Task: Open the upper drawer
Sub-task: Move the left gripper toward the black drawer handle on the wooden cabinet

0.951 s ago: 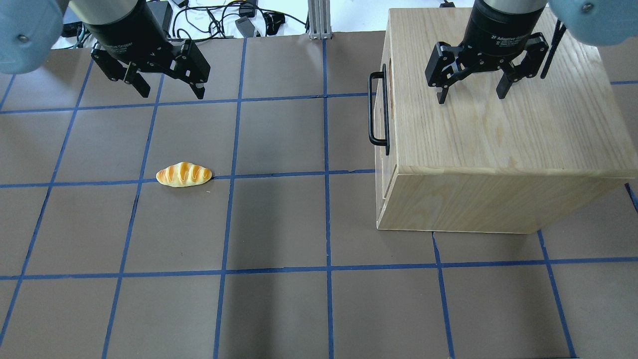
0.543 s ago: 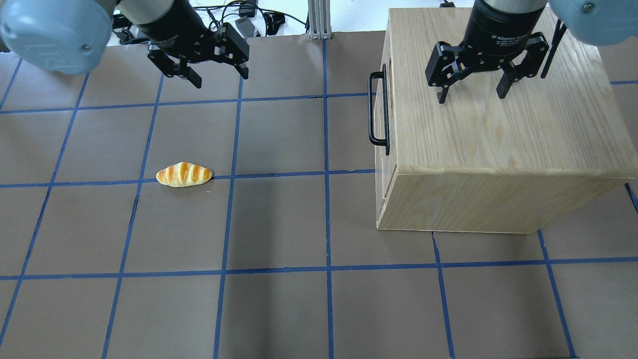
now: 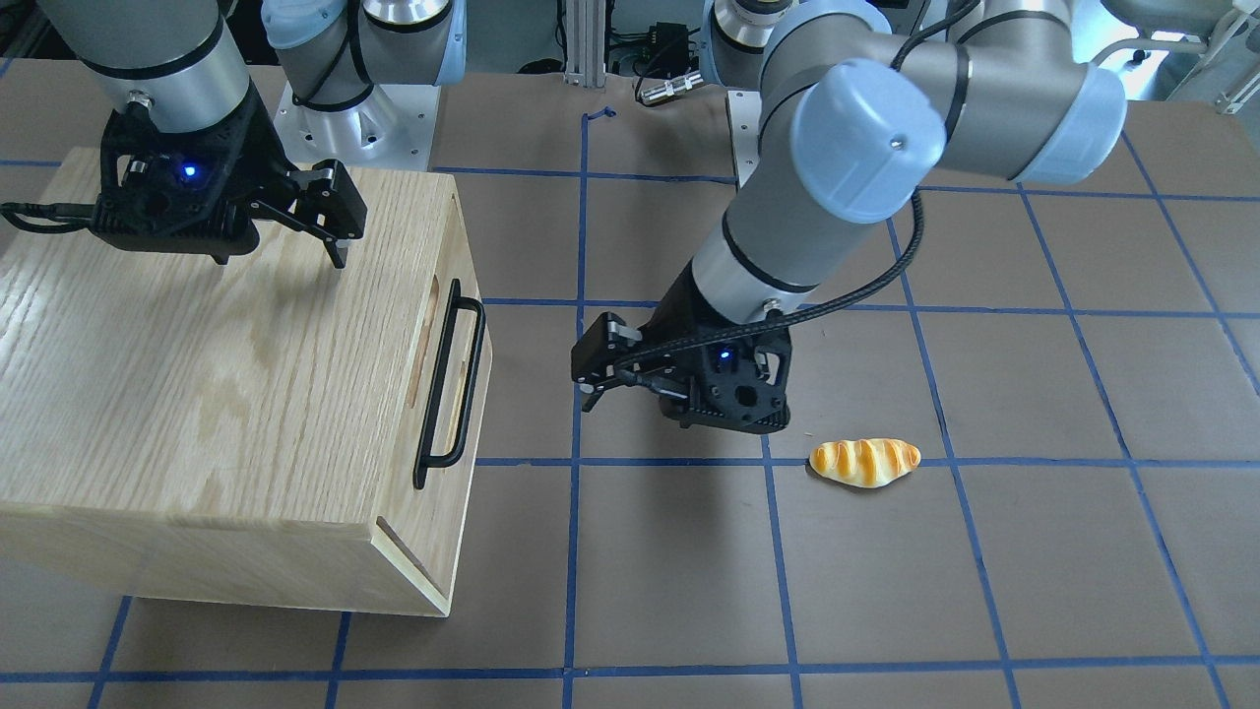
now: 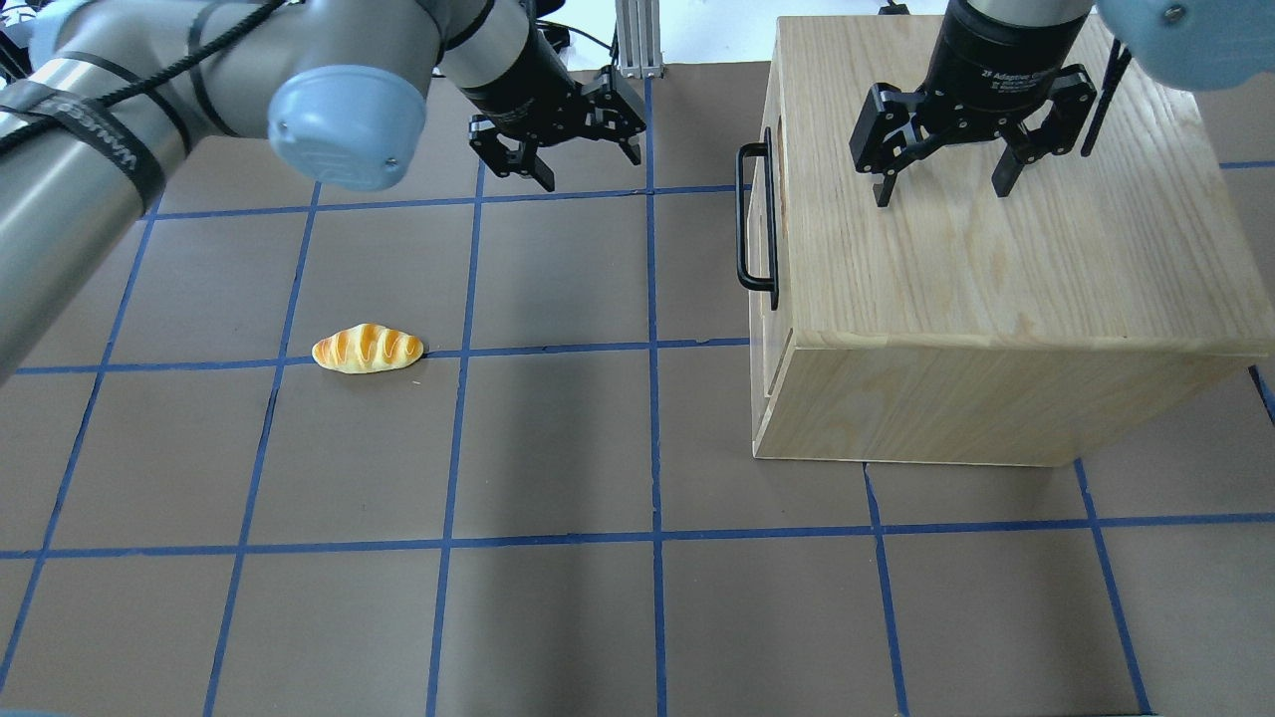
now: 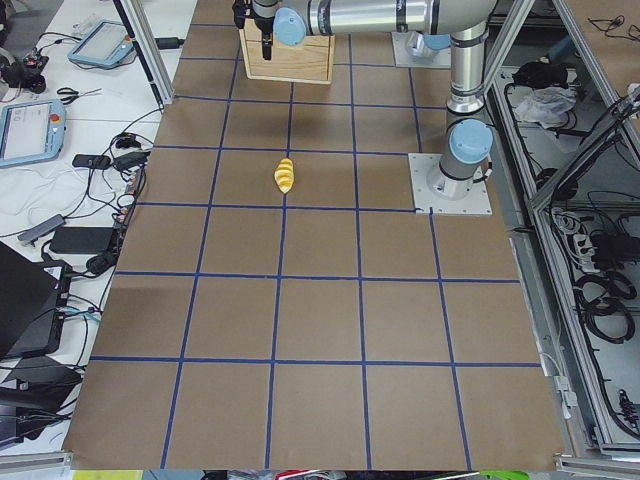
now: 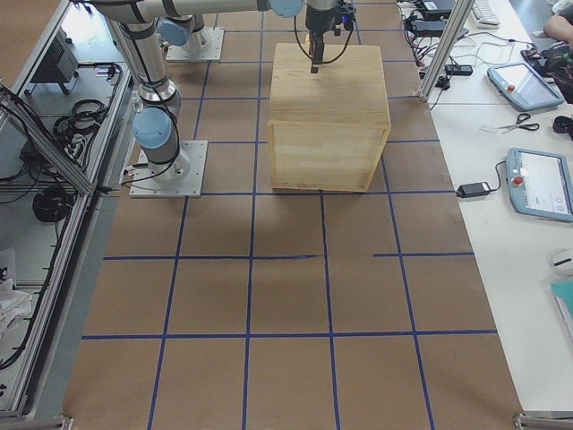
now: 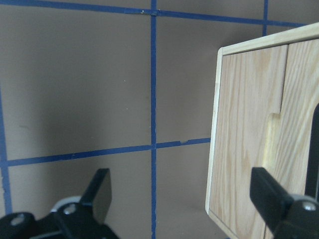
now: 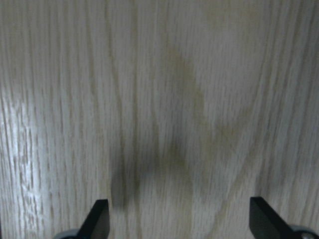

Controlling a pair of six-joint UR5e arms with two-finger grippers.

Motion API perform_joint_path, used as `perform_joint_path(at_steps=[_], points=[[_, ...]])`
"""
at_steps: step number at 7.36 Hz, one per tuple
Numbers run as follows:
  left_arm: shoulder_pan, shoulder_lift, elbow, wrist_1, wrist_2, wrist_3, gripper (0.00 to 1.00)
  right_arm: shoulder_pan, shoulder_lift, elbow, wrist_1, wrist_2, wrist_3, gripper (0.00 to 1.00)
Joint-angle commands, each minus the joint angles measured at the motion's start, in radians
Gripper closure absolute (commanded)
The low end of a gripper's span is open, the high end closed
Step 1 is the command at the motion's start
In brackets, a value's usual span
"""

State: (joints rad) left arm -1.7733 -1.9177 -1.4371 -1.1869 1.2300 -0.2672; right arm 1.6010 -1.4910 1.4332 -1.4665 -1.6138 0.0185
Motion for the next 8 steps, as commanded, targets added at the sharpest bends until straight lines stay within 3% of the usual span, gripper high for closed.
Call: perform_joint_path(at_steps=[1,2,8], points=[[-0.041,-0.038,0.001,0.036,-0.035,-0.052,0.00,0.000,0.000,0.000,0.000,0.000,0.000,0.00],[-0.050,-0.038,0.001,0.038,-0.090,-0.064,0.00,0.000,0.000,0.000,0.000,0.000,0.001,0.00],[-0.095,-0.043,-0.002,0.041,-0.095,-0.082,0.00,0.000,0.000,0.000,0.000,0.000,0.001,0.00]])
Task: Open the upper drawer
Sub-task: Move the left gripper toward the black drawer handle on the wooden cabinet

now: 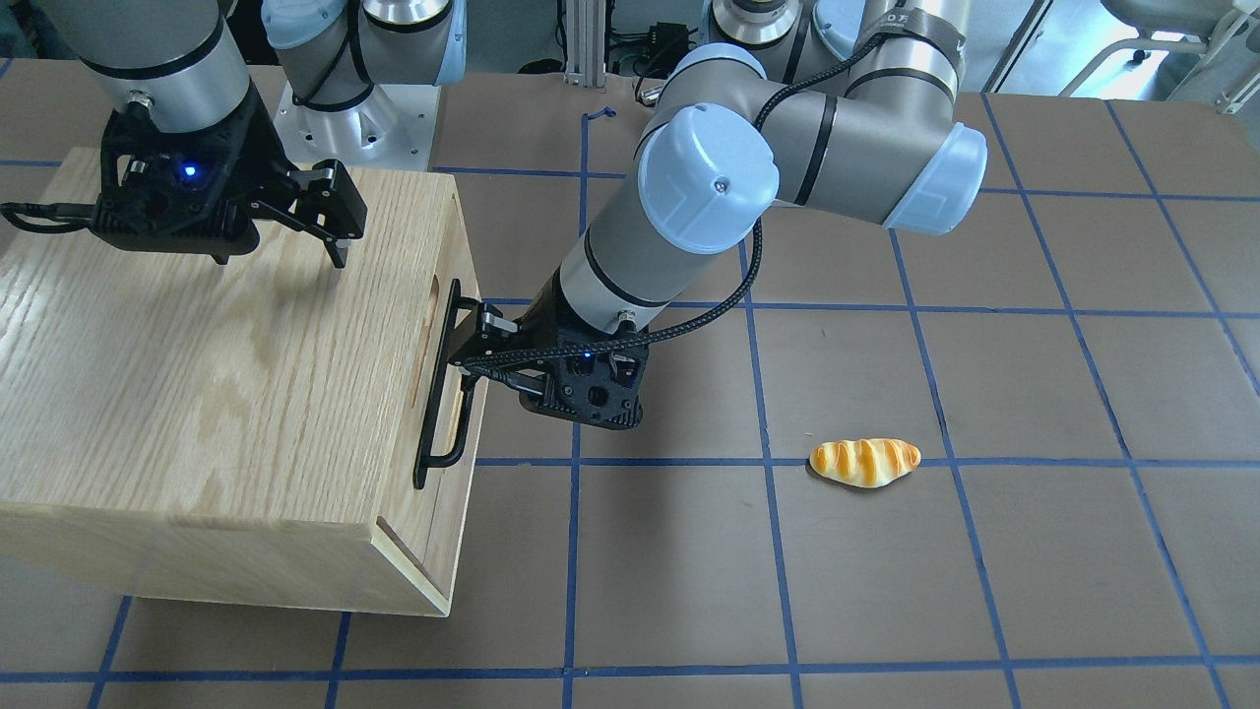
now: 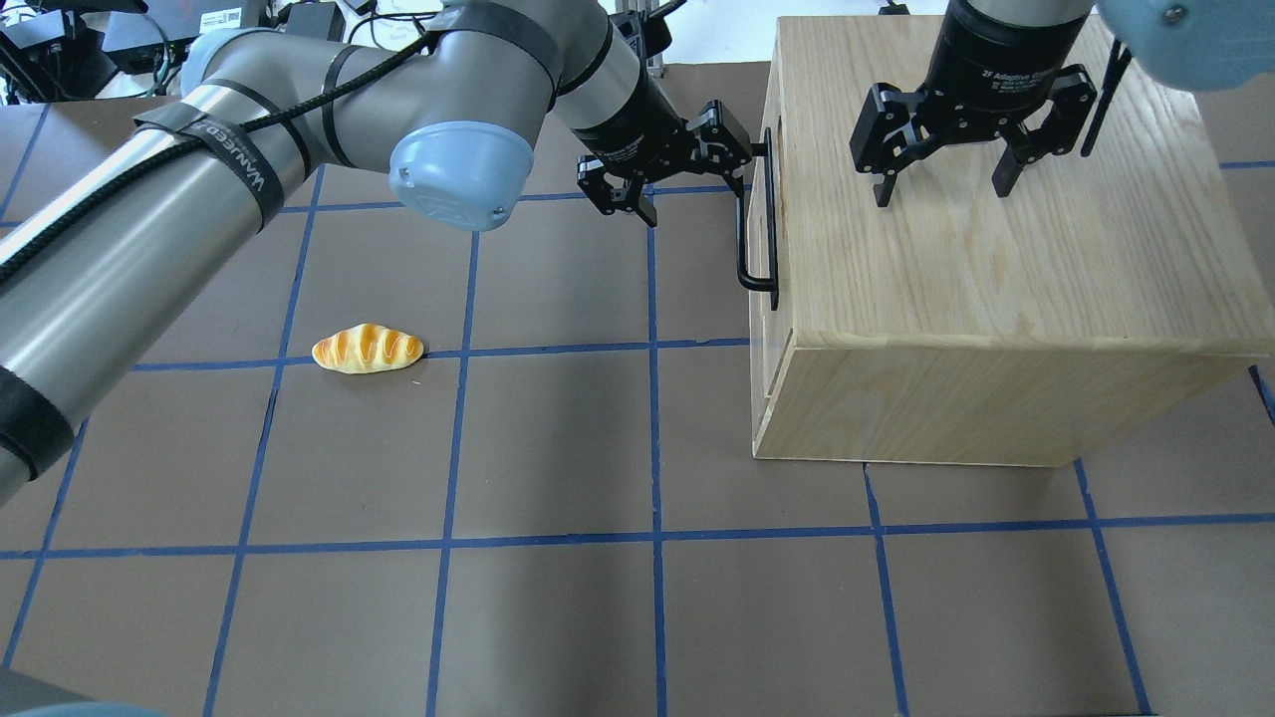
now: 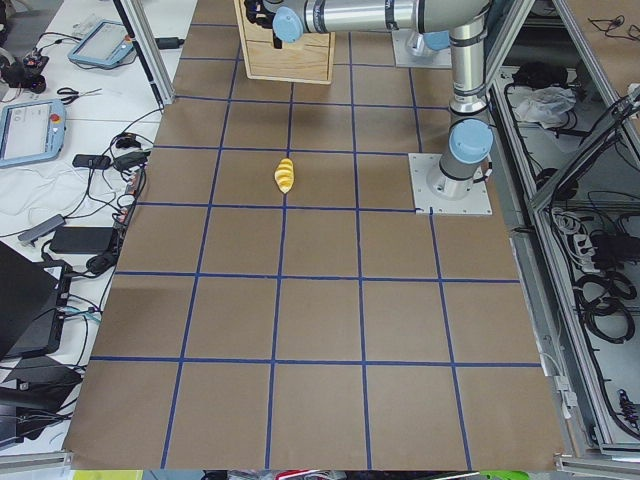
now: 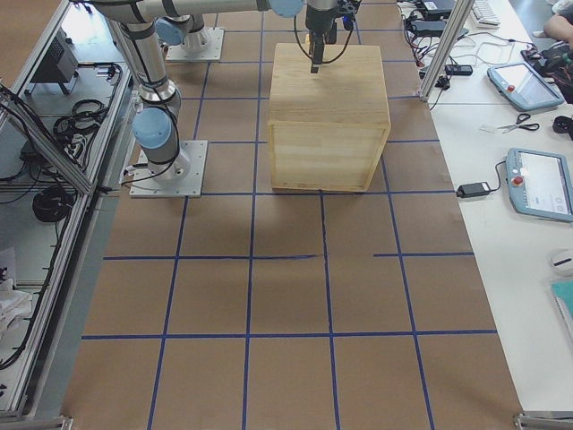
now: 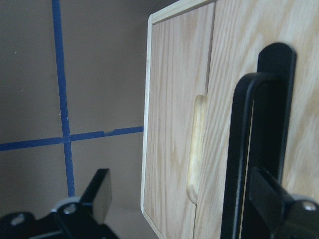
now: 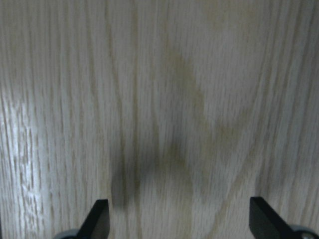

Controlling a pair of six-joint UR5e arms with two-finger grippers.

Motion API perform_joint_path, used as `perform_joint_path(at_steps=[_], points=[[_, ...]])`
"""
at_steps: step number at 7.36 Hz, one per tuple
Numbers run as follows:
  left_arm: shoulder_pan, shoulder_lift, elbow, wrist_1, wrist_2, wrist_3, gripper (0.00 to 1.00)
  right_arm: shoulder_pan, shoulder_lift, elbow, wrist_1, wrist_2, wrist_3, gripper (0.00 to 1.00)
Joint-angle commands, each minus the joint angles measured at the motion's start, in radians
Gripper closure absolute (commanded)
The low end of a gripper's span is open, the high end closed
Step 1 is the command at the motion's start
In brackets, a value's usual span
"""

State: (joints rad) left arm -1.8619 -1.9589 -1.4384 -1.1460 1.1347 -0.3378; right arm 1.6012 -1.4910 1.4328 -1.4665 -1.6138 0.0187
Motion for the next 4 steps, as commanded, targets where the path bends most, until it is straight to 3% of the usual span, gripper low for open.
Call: perform_joint_path(at_steps=[1,4], points=[[-0.016,0.002,-0.001,0.002,0.000,-0.017,0.00,0.000,0.000,0.000,0.000,0.000,0.000,0.00],[-0.019,-0.002,-0.008,0.003,0.005,-0.007,0.00,0.000,0.000,0.001,0.000,0.000,0.001,0.00]])
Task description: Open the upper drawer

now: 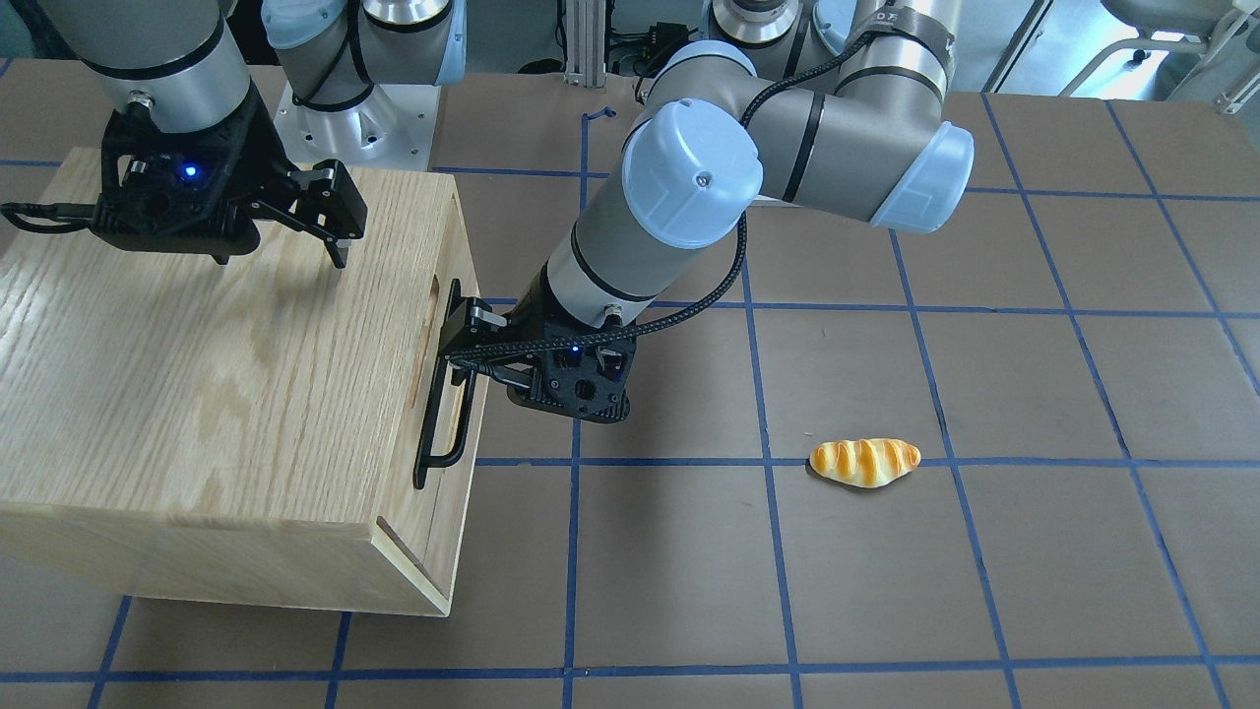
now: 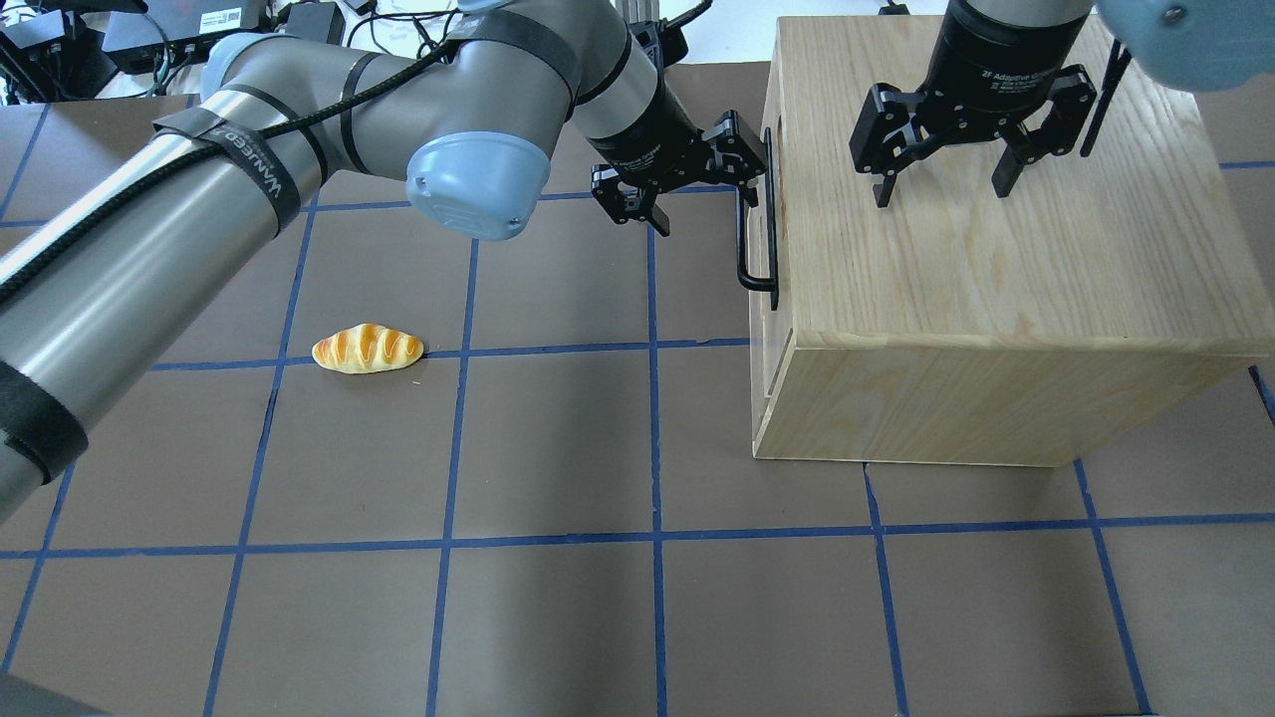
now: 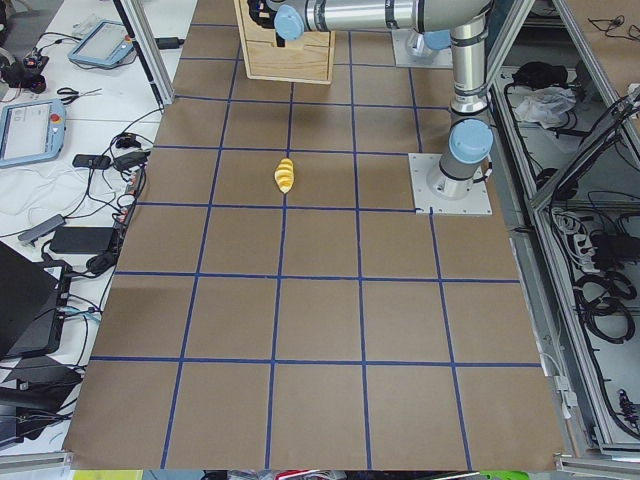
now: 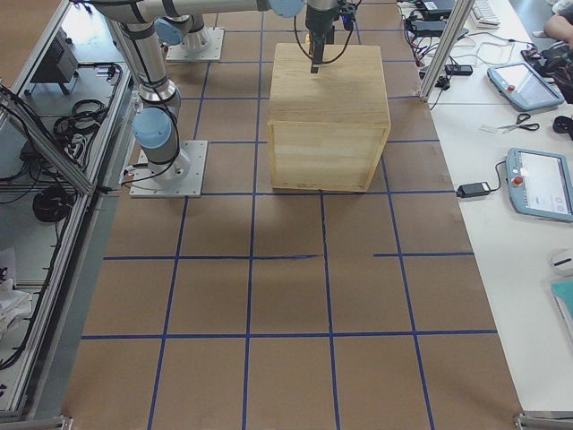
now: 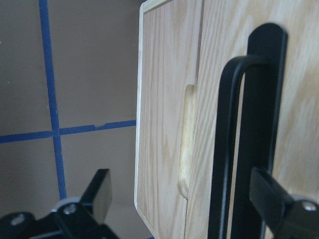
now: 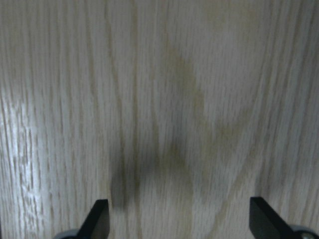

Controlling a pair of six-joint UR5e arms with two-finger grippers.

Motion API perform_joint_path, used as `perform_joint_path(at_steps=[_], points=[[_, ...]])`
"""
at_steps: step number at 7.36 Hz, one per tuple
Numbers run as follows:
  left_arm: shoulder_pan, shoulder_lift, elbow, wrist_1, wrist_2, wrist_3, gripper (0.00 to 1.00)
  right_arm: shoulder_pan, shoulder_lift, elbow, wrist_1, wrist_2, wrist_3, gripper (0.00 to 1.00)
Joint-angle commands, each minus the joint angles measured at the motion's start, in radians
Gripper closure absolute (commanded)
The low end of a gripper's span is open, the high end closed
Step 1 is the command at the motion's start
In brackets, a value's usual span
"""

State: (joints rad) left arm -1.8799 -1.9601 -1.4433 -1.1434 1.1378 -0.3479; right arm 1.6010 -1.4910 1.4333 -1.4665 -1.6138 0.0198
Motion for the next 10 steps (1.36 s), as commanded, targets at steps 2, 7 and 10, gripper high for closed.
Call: perform_joint_path(at_steps=[2,7,10], points=[[-0.002,-0.008,-0.019,0.001,0.003,0.004,0.00,0.000,0.000,-0.001,0.000,0.000,0.000,0.00],[-0.002,-0.011,-0.032,0.036,0.029,0.035,0.00,0.000,0.000,-0.001,0.000,0.000,0.000,0.00],[0.004,0.001,-0.031,0.036,0.065,0.072,0.00,0.000,0.000,-0.001,0.000,0.000,-0.001,0.00]])
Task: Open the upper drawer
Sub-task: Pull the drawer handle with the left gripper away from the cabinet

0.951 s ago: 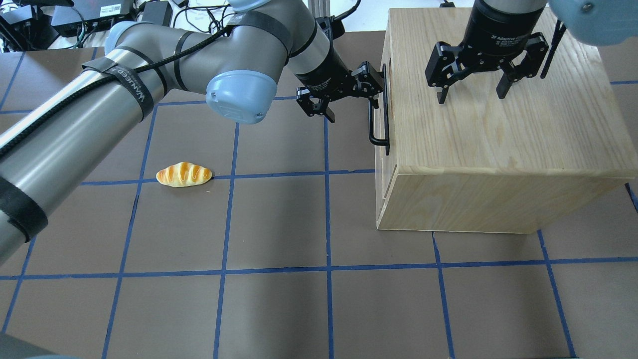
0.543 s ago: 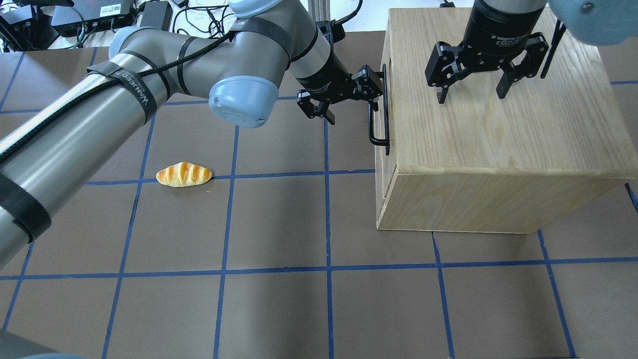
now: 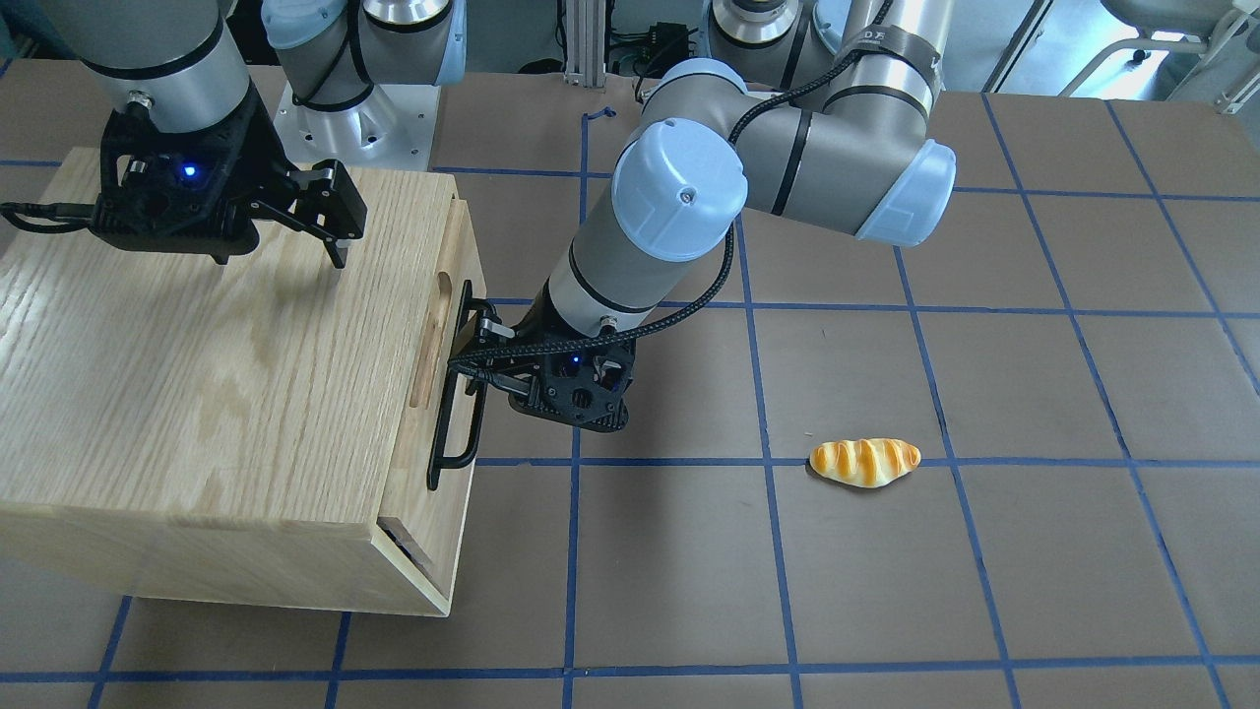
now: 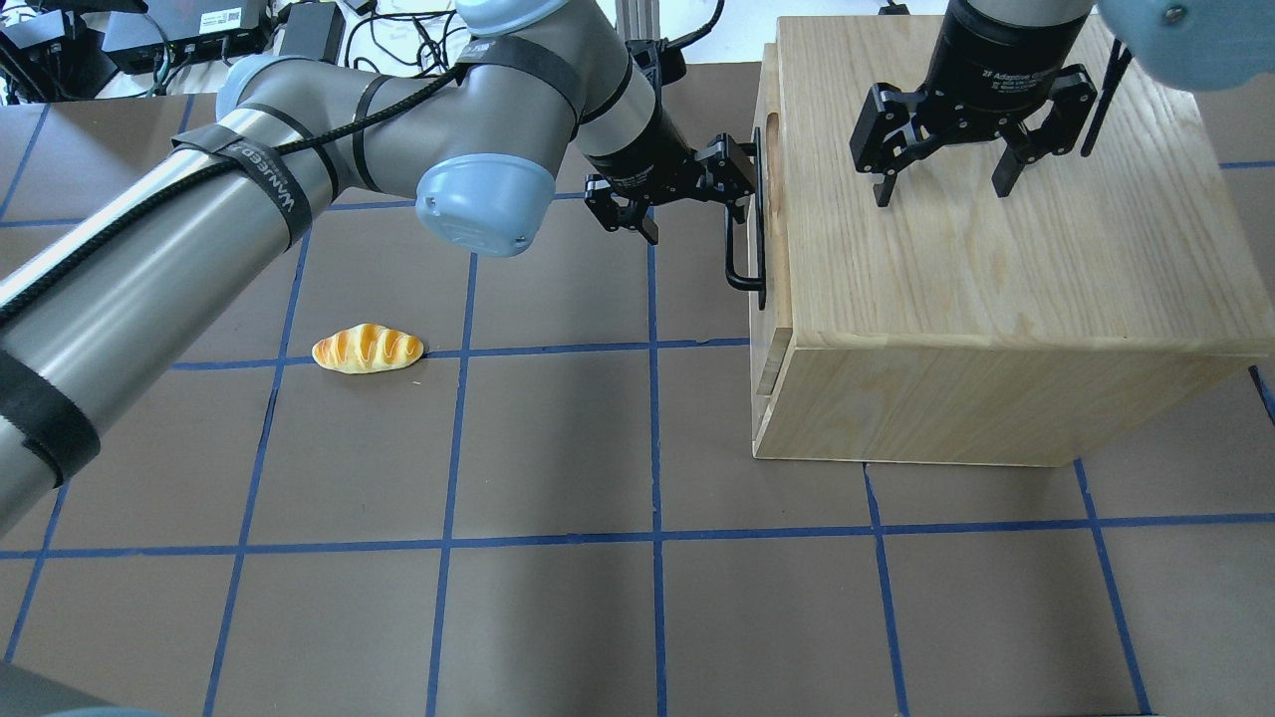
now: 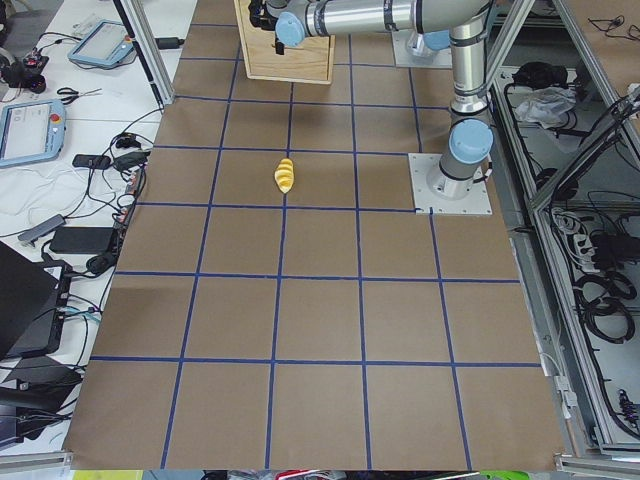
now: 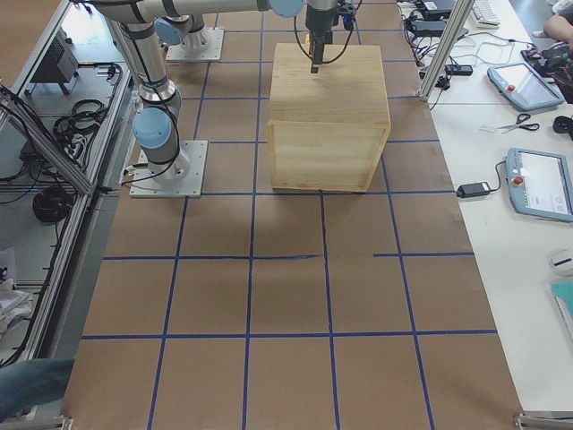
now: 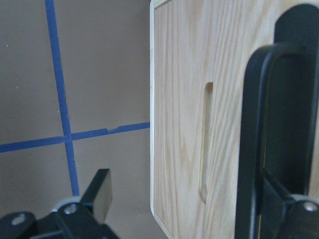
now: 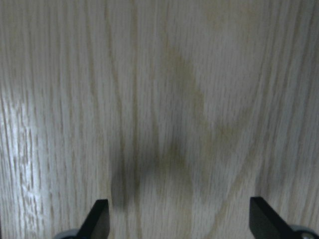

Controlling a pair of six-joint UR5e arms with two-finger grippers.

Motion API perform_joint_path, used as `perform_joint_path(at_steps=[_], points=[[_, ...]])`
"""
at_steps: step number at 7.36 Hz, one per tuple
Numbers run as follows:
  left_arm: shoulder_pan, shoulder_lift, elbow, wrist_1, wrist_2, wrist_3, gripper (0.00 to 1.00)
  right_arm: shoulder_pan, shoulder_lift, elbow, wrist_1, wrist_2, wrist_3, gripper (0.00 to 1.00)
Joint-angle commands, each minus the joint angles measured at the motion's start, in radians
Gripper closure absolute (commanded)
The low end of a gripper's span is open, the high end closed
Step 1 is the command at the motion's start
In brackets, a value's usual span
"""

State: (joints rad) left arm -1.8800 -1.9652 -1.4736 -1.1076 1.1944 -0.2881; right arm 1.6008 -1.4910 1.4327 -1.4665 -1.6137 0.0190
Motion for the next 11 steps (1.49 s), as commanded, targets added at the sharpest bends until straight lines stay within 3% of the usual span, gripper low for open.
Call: perform_joint_path(at_steps=[1,3,11], points=[[0.009,0.009,-0.002,-0.003,0.014,0.035,0.00,0.001,0.000,0.000,0.000,0.000,-0.001,0.00],[0.030,0.018,-0.002,-0.015,0.073,0.082,0.00,0.001,0.000,0.002,0.000,0.000,0.001,0.00],[0.166,0.075,-0.037,-0.121,0.091,0.236,0.00,0.001,0.000,0.000,0.000,0.000,0.001,0.00]])
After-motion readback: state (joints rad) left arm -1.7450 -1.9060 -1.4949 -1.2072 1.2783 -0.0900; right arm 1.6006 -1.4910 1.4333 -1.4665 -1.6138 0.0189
